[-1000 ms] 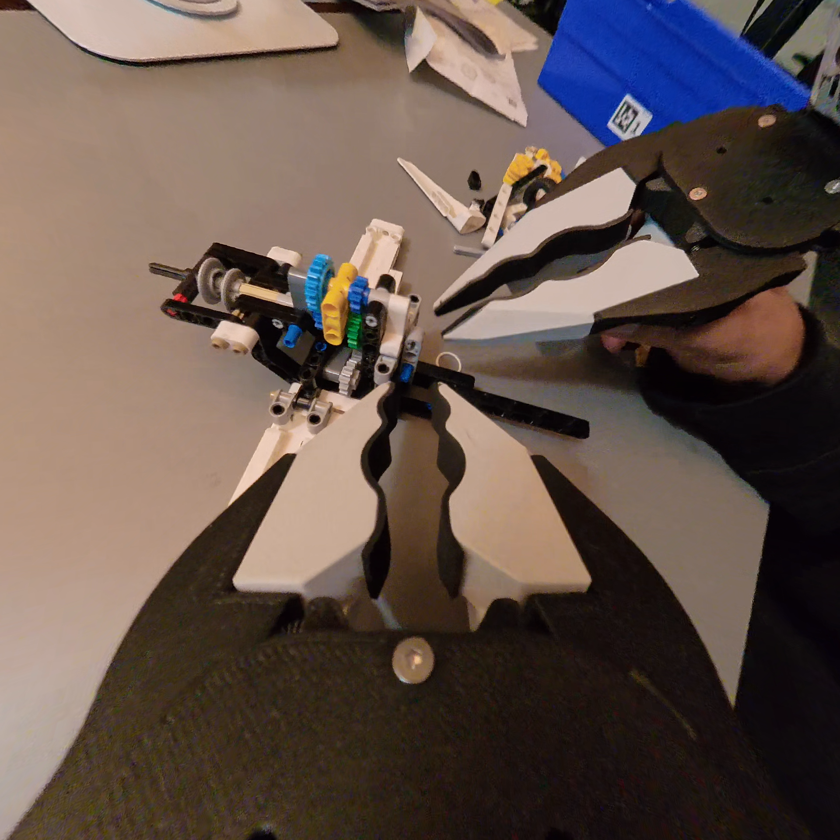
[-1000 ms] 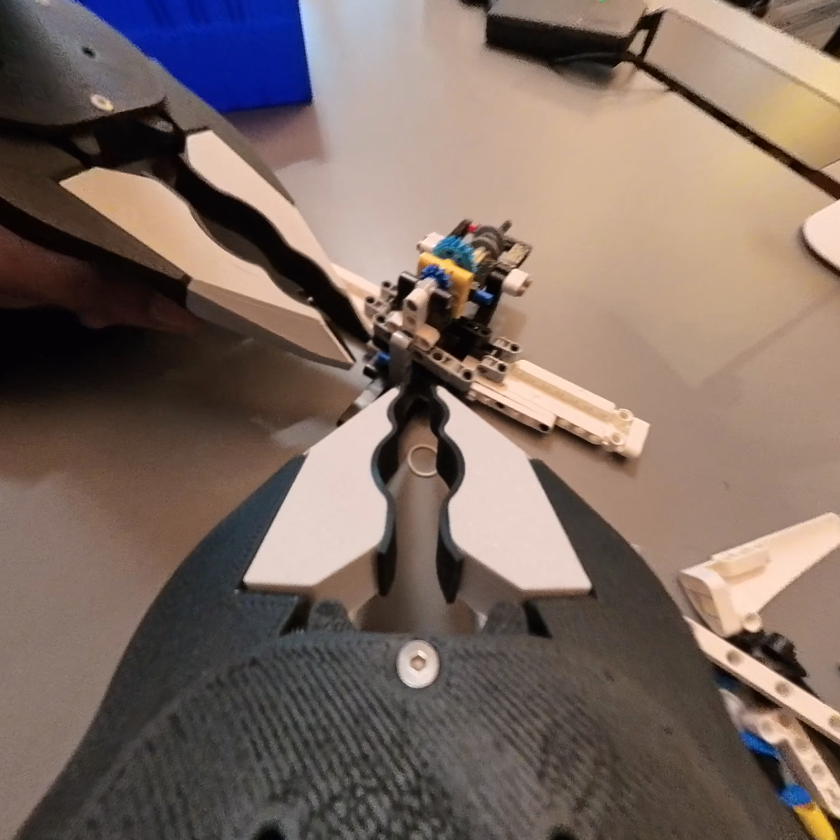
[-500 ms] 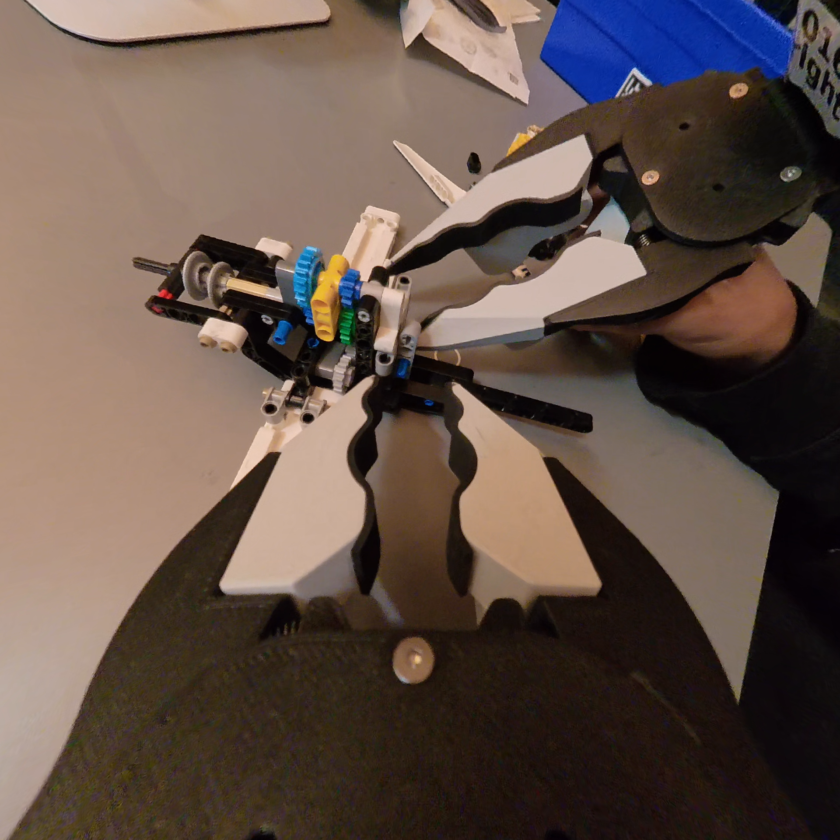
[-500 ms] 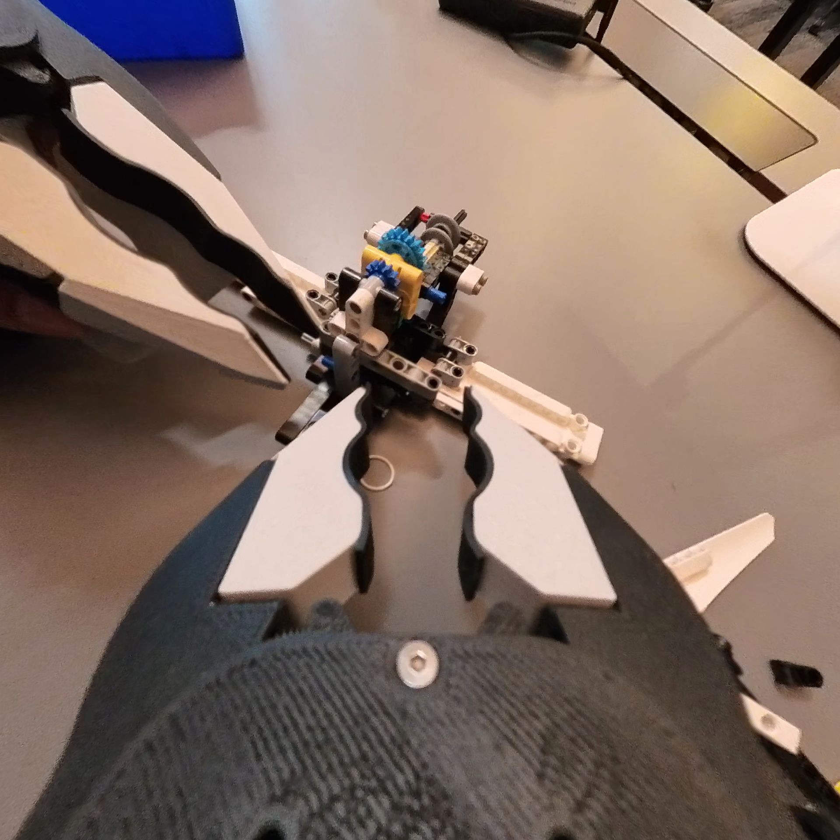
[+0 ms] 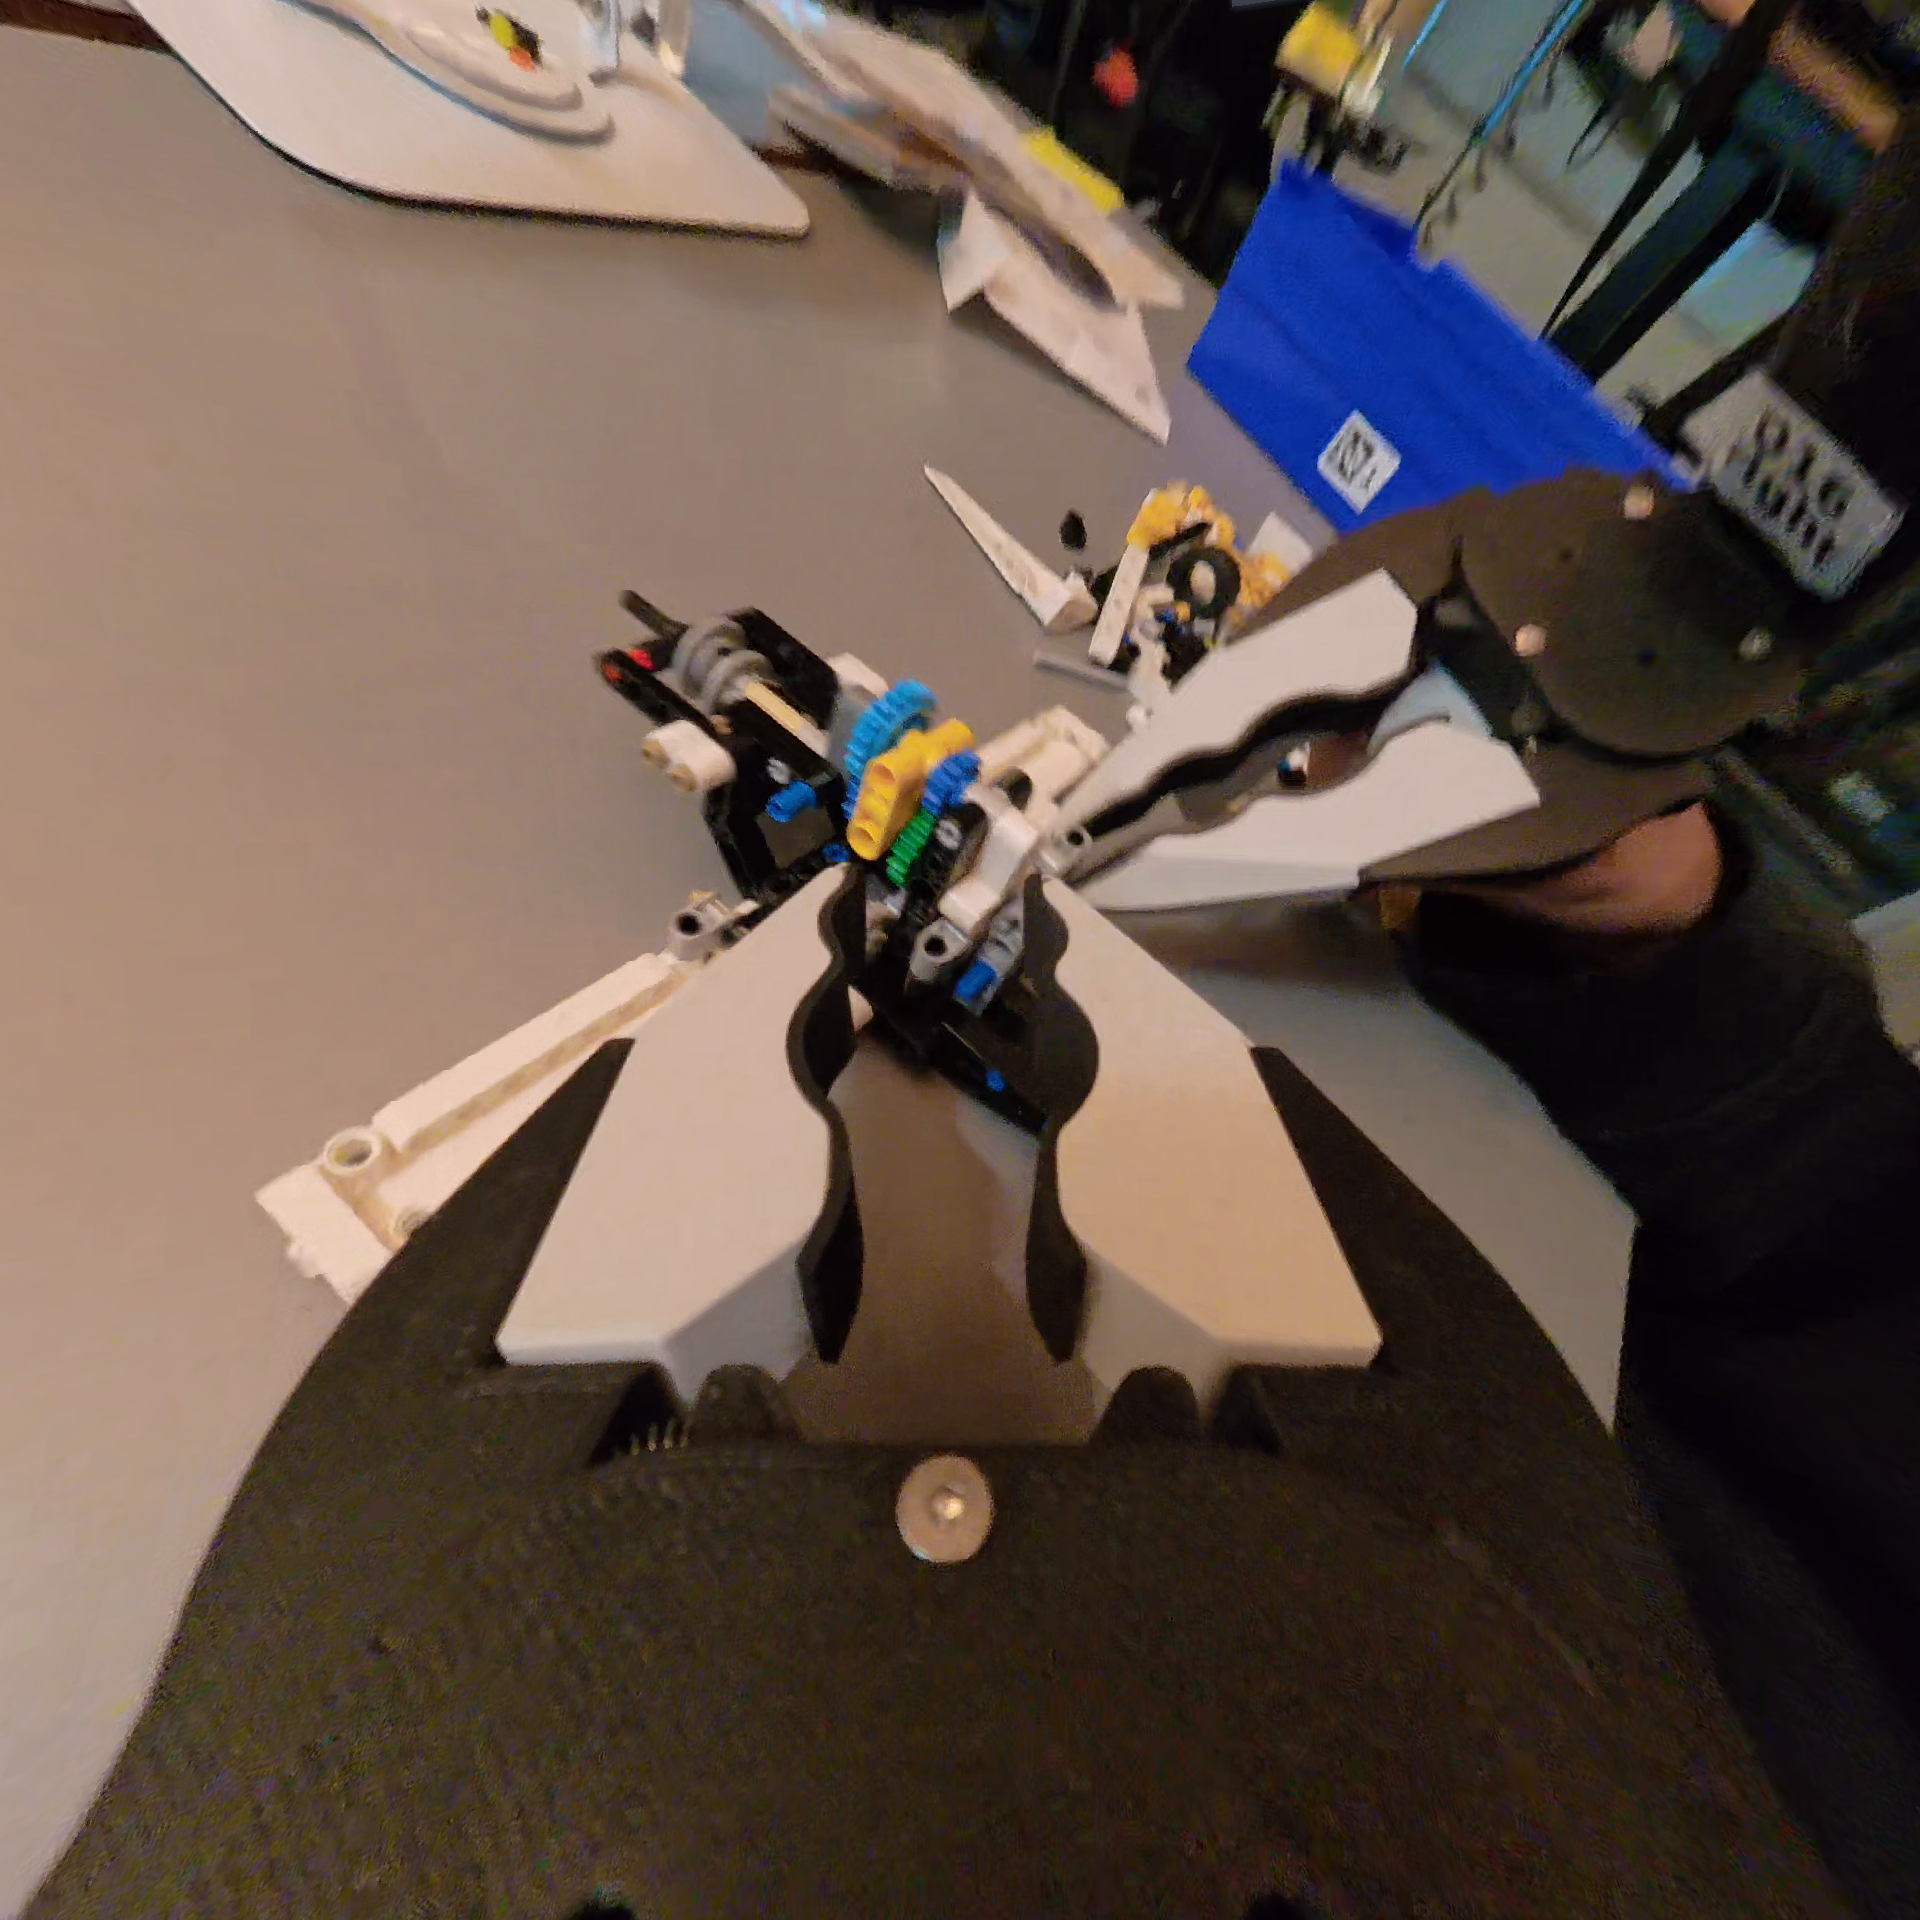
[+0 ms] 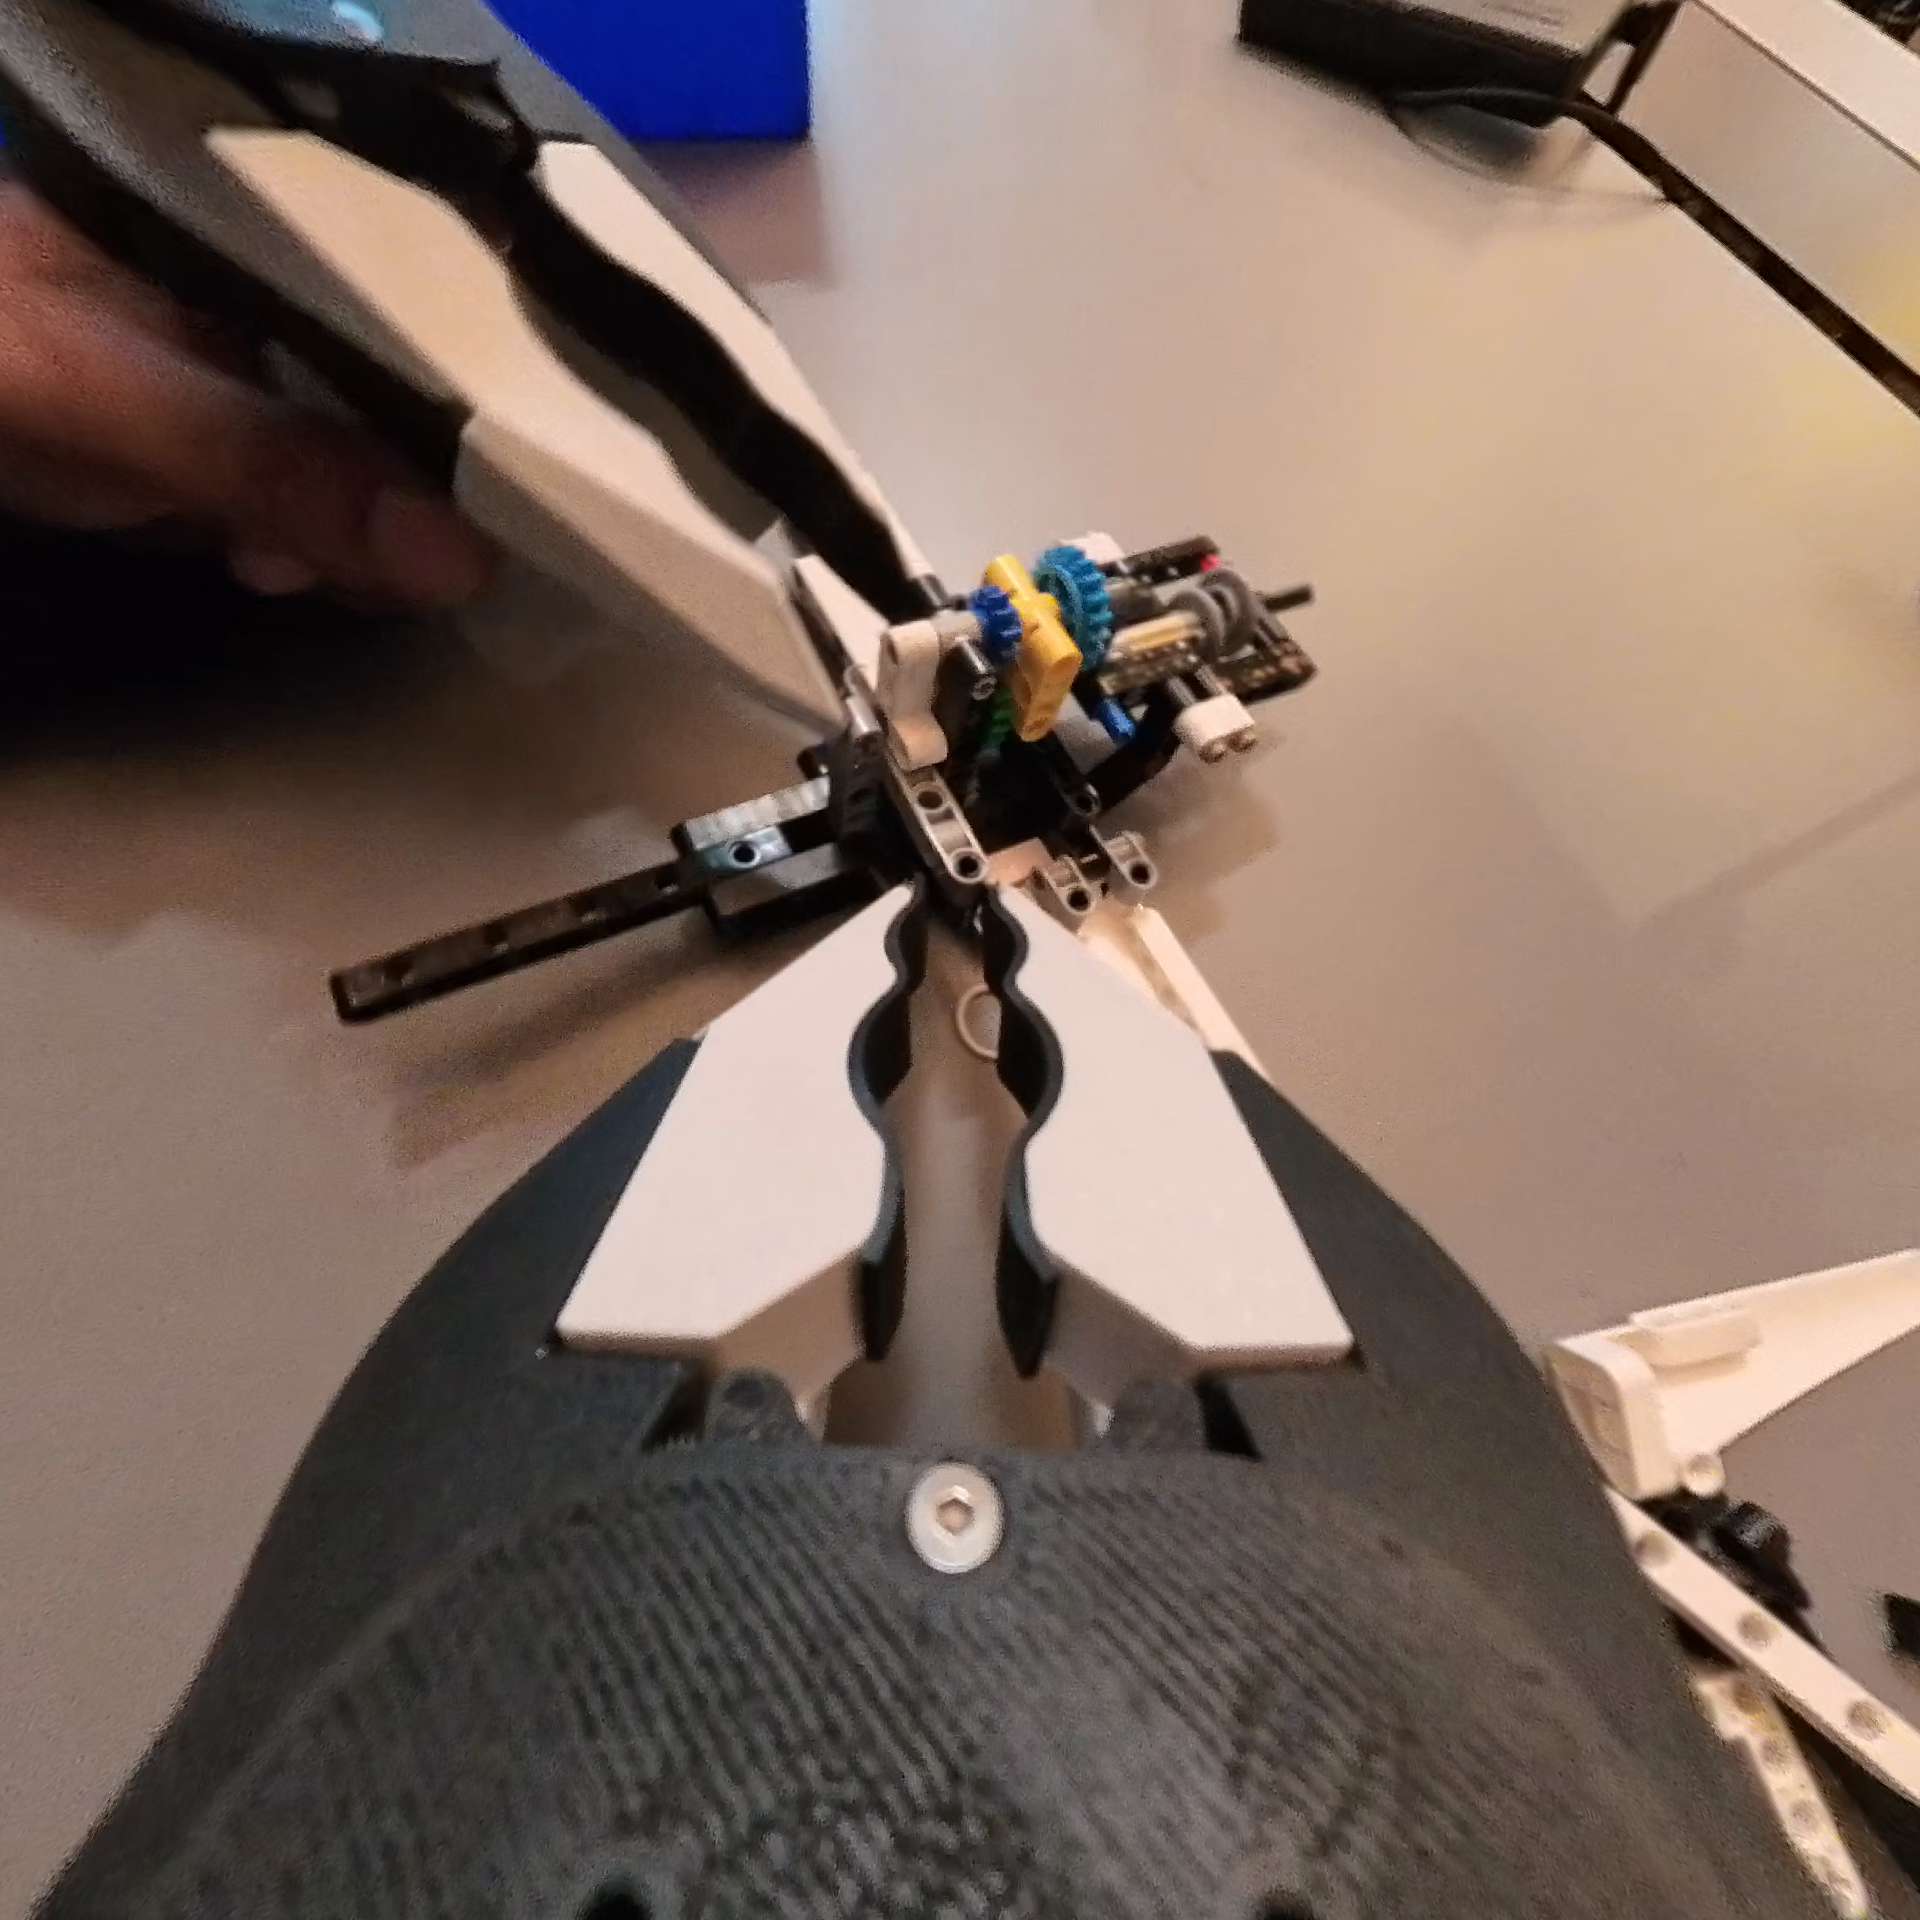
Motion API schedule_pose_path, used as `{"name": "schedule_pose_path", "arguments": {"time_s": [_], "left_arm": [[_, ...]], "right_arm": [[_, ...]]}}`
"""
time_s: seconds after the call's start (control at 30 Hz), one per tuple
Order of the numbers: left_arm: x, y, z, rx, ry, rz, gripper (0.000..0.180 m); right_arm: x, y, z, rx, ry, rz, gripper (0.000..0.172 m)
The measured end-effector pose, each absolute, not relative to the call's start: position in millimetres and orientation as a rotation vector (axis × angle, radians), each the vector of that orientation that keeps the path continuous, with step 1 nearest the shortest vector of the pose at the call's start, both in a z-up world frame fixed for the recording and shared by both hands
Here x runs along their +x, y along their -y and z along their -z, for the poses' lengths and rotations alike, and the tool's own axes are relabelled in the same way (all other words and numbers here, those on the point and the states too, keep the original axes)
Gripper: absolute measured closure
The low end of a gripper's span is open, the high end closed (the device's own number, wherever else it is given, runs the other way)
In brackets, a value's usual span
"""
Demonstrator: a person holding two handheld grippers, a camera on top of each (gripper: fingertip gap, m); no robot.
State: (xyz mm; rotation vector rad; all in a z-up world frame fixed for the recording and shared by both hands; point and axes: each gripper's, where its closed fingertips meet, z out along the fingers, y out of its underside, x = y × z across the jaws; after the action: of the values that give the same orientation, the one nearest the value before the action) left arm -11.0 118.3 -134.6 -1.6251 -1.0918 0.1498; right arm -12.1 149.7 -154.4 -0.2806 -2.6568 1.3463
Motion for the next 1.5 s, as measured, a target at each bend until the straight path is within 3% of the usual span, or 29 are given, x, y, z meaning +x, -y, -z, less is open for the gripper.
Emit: {"name": "schedule_pose_path", "arguments": {"time_s": [0.27, 0.43, 0.6, 1.0, 1.1, 1.27, 1.37, 1.5], "left_arm": [[-15, -106, 131, -1.598, 1.097, -0.183, 0.151], [-3, -126, 130, -1.656, 0.995, -0.127, 0.126], [-9, -120, 138, -1.694, 1.076, -0.203, 0.145], [-11, -116, 139, -1.688, 1.1, -0.208, 0.145], [-15, -104, 135, -1.668, 1.108, -0.295, 0.165], [-15, -104, 139, -1.702, 1.105, -0.284, 0.16], [-15, -103, 139, -1.689, 1.117, -0.264, 0.157], [-12, -106, 140, -1.698, 1.113, -0.246, 0.145]], "right_arm": [[-7, -149, 157, -0.245, 2.664, -1.302, 0.165], [-5, -148, 154, -0.3, 2.683, -1.358, 0.165], [-5, -147, 157, -0.273, 2.668, -1.313, 0.165], [-6, -153, 155, -0.394, 2.732, -1.388, 0.167], [-15, -163, 154, -0.44, 2.695, -1.361, 0.172], [-19, -158, 129, -0.408, 2.556, -1.515, 0.172], [-18, -149, 126, -0.372, 2.509, -1.511, 0.151], [-12, -130, 146, -0.342, 2.625, -1.378, 0.14]]}}
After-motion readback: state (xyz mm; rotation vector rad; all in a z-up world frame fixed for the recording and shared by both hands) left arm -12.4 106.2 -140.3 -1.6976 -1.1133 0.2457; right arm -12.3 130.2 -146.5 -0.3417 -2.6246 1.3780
